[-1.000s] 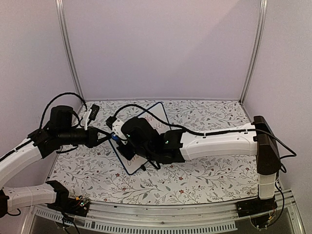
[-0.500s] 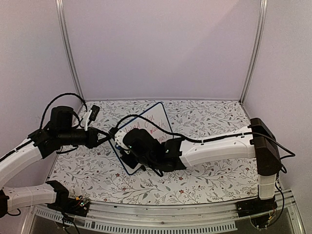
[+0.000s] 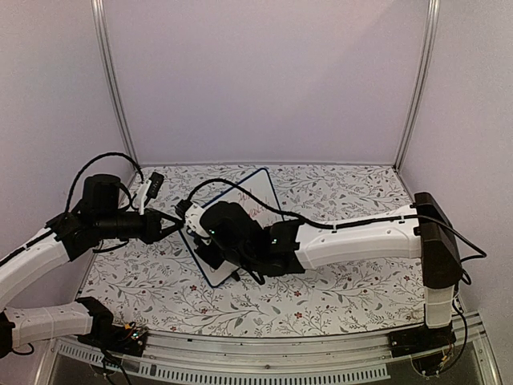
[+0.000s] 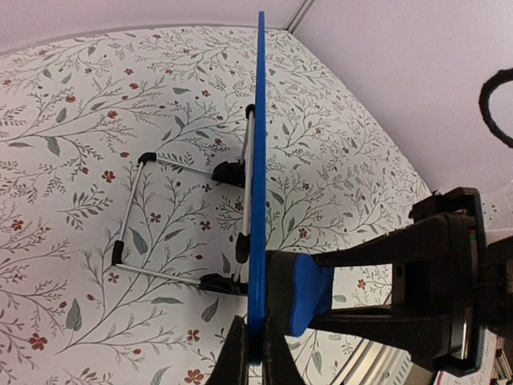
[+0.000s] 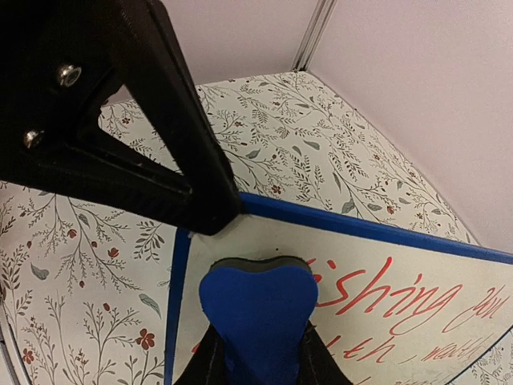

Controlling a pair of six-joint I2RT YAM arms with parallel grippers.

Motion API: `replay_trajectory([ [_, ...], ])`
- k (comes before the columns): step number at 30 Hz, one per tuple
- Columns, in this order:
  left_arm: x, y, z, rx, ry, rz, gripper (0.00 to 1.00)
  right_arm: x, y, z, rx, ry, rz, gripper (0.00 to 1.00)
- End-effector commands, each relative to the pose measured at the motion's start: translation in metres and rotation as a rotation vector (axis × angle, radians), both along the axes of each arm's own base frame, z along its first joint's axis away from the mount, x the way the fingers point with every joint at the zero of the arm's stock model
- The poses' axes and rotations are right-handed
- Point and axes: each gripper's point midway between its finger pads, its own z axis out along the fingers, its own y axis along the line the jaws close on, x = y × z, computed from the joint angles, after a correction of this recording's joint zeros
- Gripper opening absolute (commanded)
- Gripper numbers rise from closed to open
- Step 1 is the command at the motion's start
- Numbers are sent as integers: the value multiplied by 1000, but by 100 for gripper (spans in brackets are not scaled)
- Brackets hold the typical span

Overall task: Erase the whiteboard
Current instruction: Erase the center of the board.

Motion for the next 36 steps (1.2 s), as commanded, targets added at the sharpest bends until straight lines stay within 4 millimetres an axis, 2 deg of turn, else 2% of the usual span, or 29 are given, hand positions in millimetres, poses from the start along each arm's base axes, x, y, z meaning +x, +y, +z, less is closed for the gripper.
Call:
replay_trajectory([
  [1,-13,-12,9,-44,1,-66,0,23,0,28,67,-45,-47,19],
  [5,-14,-12,9,-45,-1,-67,0,26,0,25,63,-39,-48,19],
  [9,-14,-12,10,-47,-2,-69,0,28,-6,9,54,15,-43,19],
  [17,-14,-12,9,-46,-2,-67,0,19,-18,-16,32,85,-21,19],
  [24,-14,-12,10,-47,-5,-67,0,16,-22,-28,20,107,-27,19],
  [31,-14,-12,11,-48,-7,-69,0,15,-24,-29,35,126,-40,19],
  [36,-15,-13,11,-49,-5,-72,0,21,-19,-15,78,123,-41,19],
])
